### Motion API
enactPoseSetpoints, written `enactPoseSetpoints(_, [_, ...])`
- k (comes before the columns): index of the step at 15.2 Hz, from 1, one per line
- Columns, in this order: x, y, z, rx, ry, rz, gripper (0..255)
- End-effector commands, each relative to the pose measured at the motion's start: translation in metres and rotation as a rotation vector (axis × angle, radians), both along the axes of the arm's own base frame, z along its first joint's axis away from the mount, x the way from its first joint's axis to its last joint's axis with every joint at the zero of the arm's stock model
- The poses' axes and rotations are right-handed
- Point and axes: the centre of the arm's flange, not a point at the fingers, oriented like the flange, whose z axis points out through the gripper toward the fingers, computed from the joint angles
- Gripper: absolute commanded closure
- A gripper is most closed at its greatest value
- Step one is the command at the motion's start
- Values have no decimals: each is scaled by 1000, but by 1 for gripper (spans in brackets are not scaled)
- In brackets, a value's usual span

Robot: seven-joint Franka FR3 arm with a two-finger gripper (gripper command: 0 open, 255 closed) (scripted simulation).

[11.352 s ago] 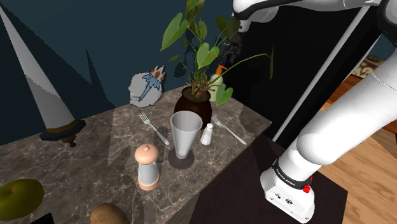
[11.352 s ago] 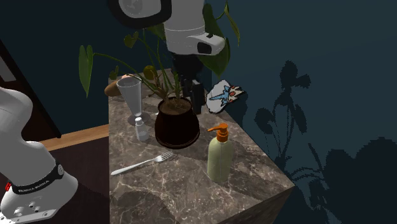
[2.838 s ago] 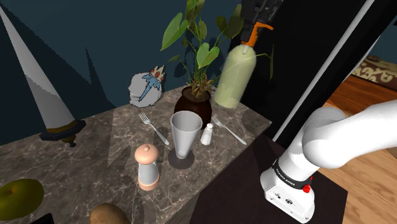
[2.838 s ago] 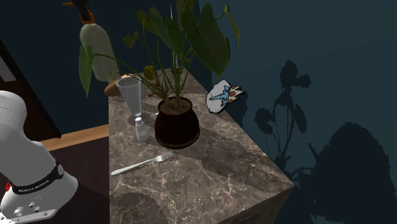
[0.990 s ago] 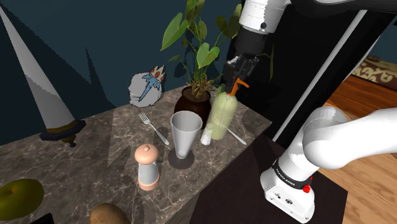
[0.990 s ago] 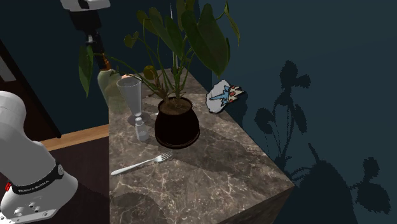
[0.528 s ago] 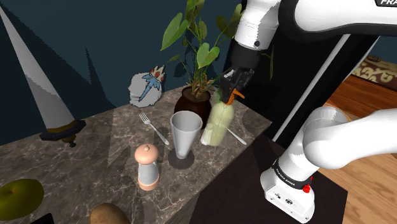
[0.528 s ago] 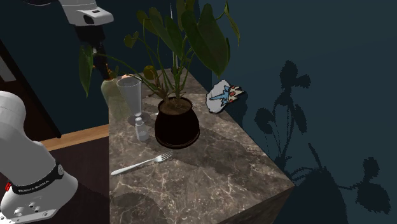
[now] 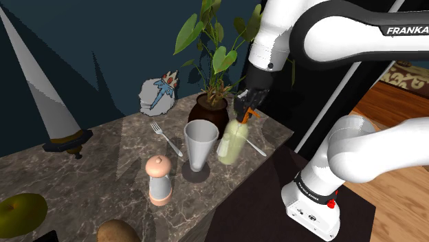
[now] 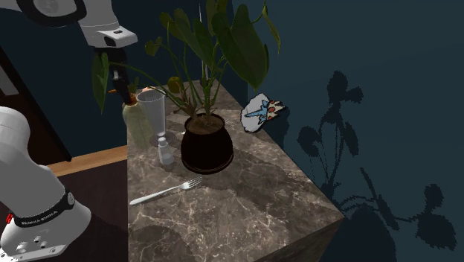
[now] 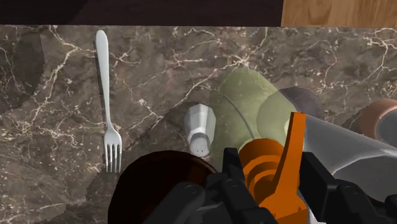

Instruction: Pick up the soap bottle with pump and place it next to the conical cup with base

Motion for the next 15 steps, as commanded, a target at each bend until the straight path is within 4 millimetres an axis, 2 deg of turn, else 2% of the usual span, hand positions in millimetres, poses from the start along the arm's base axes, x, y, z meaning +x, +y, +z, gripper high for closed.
enactPoseSetpoints(1, [0,-1,-12,0,-1,0,255])
enactPoseSetpoints(10, [0,-1,-59,0,-1,0,255])
enactPoseSetpoints(15, [0,-1,-62,0,-1,0,255])
